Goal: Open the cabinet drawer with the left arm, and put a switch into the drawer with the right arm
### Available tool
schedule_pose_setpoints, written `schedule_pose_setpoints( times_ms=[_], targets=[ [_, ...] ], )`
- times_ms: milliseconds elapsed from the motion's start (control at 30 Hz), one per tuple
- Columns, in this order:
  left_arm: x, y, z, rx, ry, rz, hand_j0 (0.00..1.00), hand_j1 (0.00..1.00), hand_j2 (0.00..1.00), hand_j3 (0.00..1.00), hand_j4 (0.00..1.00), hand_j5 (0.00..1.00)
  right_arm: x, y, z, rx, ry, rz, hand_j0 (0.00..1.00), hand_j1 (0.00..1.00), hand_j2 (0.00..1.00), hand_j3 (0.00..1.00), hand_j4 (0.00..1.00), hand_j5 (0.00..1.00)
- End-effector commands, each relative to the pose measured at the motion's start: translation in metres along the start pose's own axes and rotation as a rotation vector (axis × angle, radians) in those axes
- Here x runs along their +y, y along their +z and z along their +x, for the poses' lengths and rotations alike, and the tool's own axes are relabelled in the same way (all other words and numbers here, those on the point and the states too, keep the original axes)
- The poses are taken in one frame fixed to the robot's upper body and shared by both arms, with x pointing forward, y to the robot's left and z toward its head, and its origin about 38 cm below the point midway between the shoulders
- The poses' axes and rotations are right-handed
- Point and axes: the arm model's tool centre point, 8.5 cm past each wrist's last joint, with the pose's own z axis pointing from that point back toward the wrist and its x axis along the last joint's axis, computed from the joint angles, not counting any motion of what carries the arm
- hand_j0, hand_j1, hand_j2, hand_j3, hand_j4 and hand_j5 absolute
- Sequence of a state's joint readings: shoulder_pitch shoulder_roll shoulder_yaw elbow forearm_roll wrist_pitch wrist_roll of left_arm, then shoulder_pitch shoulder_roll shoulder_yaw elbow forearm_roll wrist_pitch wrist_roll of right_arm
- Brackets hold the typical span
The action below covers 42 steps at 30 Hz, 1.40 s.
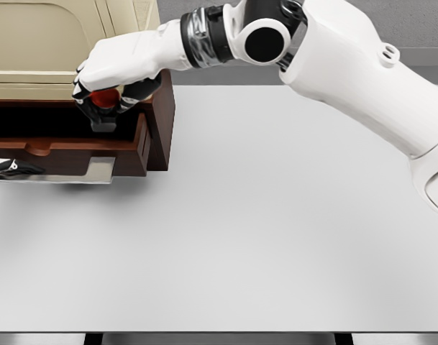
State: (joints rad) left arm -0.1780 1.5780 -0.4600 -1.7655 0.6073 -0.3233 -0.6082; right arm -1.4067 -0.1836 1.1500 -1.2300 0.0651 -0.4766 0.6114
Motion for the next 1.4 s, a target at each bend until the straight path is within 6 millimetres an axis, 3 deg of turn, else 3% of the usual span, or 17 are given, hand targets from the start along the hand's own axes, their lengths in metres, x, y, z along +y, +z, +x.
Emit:
schedule_pose_setpoints(
  times_ms=[0,133,167,200,233,400,500,600,767,900,1000,1100,1200,1367],
  targets=[
    [0.001,0.001,0.003,-0.018,-0.035,-0.004,1.0,1.0,1.0,1.0,1.0,1.0,0.0,-0.001,-0.003,0.008,-0.013,-0.003,0.4,0.4,0.4,0.4,0.4,0.4],
    [0.003,0.002,0.005,-0.025,-0.036,0.004,1.0,1.0,1.0,1.0,1.0,1.0,0.0,-0.004,-0.004,0.008,-0.017,-0.003,0.42,0.42,0.42,0.42,0.42,0.42],
    [0.005,0.002,0.006,-0.033,-0.032,0.011,1.0,1.0,1.0,1.0,1.0,1.0,0.0,-0.004,-0.004,0.011,-0.016,-0.001,0.53,0.53,0.53,0.53,0.53,0.53],
    [0.005,0.003,0.006,-0.034,-0.031,0.012,1.0,1.0,1.0,1.0,1.0,1.0,0.0,-0.006,-0.005,0.029,-0.03,-0.002,0.85,0.85,0.85,0.85,0.85,0.85],
    [0.005,0.003,0.006,-0.036,-0.028,0.013,1.0,1.0,1.0,1.0,1.0,1.0,0.0,-0.006,-0.007,0.055,-0.047,0.001,1.0,1.0,1.0,1.0,1.0,1.0],
    [0.01,0.004,0.012,-0.06,-0.045,0.028,1.0,1.0,1.0,1.0,1.0,1.0,-0.001,-0.012,0.001,0.031,-0.03,0.007,1.0,1.0,1.0,1.0,1.0,1.0],
    [0.017,0.007,0.018,-0.086,-0.076,0.048,1.0,1.0,1.0,1.0,1.0,1.0,-0.006,-0.012,0.033,-0.109,0.079,0.003,1.0,1.0,1.0,1.0,1.0,1.0],
    [0.023,0.009,0.024,-0.104,-0.084,0.066,1.0,1.0,1.0,1.0,1.0,1.0,0.002,0.017,0.043,-0.176,0.158,0.005,1.0,1.0,1.0,1.0,1.0,1.0],
    [0.028,0.013,0.036,-0.189,-0.122,0.093,1.0,1.0,1.0,1.0,1.0,1.0,0.021,0.07,0.045,-0.127,0.178,0.029,1.0,1.0,1.0,1.0,1.0,1.0],
    [0.029,0.014,0.037,-0.198,-0.121,0.097,1.0,1.0,1.0,1.0,1.0,1.0,0.064,0.134,0.014,0.025,0.07,0.045,1.0,1.0,1.0,1.0,1.0,1.0],
    [0.034,0.02,0.053,-0.316,-0.183,0.126,1.0,1.0,1.0,1.0,1.0,1.0,0.089,0.169,0.003,0.107,0.017,0.072,1.0,1.0,1.0,1.0,1.0,1.0],
    [0.041,0.024,0.059,-0.329,-0.197,0.149,1.0,1.0,1.0,1.0,1.0,1.0,0.127,0.221,-0.007,0.229,-0.075,0.094,1.0,1.0,1.0,1.0,1.0,1.0],
    [0.042,0.025,0.06,-0.335,-0.197,0.155,1.0,1.0,1.0,1.0,1.0,1.0,0.141,0.239,-0.014,0.28,-0.116,0.106,1.0,1.0,1.0,1.0,1.0,1.0],
    [0.05,0.027,0.068,-0.366,-0.222,0.194,1.0,1.0,1.0,1.0,1.0,1.0,0.181,0.246,-0.022,0.314,-0.222,0.112,1.0,1.0,1.0,1.0,1.0,1.0]
  ],
)
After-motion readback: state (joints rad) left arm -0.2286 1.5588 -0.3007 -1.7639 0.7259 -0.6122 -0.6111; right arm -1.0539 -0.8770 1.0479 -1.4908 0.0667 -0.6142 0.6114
